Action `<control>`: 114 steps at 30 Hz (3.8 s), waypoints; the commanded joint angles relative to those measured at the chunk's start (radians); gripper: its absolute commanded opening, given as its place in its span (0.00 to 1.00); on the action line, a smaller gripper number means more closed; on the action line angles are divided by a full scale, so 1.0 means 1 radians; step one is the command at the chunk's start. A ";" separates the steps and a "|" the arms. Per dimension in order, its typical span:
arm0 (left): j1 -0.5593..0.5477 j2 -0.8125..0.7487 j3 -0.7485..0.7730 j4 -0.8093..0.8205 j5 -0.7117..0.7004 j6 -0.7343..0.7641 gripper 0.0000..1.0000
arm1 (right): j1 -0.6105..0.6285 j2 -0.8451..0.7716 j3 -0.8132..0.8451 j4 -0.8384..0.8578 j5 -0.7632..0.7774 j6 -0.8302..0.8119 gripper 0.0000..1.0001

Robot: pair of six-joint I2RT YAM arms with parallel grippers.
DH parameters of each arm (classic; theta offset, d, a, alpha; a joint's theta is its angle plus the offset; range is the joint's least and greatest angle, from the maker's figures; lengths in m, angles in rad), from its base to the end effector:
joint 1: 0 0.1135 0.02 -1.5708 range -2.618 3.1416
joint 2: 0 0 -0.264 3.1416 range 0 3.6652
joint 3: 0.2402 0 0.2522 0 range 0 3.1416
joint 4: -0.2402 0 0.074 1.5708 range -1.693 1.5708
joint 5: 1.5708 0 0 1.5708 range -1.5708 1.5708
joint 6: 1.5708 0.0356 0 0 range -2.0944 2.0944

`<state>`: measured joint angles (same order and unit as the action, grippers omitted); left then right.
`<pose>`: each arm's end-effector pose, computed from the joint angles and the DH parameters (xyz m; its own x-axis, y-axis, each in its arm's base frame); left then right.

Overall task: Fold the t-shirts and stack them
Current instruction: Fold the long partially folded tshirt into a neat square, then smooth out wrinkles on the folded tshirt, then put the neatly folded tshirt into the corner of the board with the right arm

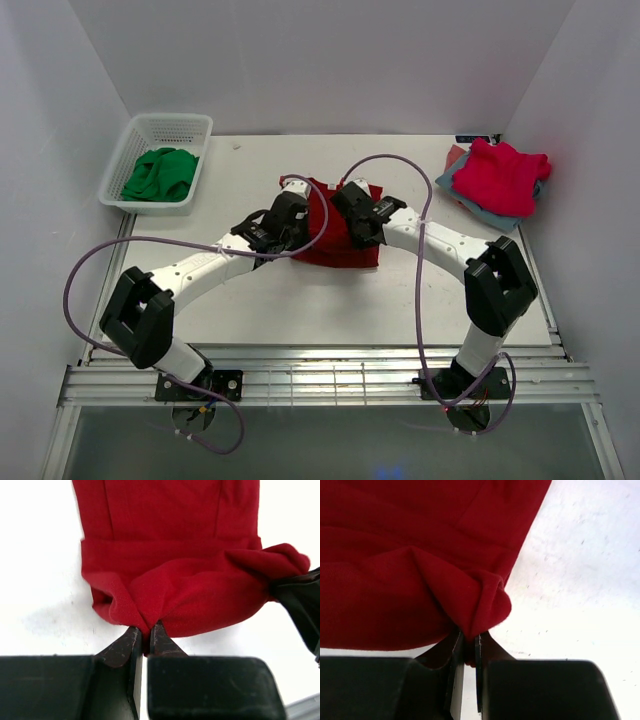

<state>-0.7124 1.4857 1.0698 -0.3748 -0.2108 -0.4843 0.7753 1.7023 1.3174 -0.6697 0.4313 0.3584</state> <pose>0.2489 -0.2051 0.2551 -0.7218 0.0219 -0.6917 0.2167 0.9564 -0.1958 0.2652 0.2390 0.2464 -0.7530 -0.2918 -0.5898 -0.2395 0.9564 -0.1673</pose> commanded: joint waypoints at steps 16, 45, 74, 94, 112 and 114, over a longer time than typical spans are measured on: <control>0.152 0.240 0.206 0.198 0.022 0.076 0.00 | -0.145 0.224 0.331 0.038 0.096 -0.171 0.08; 0.281 0.707 0.917 0.231 -0.303 0.113 0.61 | -0.400 0.499 0.708 0.718 0.075 -0.295 0.90; 0.235 0.544 0.509 0.262 0.422 -0.017 0.54 | -0.400 0.356 0.346 0.374 -0.557 -0.159 0.70; 0.235 0.876 0.757 0.131 0.320 0.015 0.54 | -0.476 0.341 0.315 0.412 -0.494 -0.184 0.97; 0.212 0.679 0.210 0.223 0.361 0.092 0.49 | -0.502 0.307 0.134 0.450 -0.671 -0.180 0.97; 0.212 0.677 0.202 0.234 0.398 0.099 0.48 | -0.504 0.309 0.115 0.458 -0.672 -0.177 0.97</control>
<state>-0.4892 2.1185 1.3518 0.0586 0.1387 -0.4217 0.2707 2.0617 1.4551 -0.2516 -0.1951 0.1780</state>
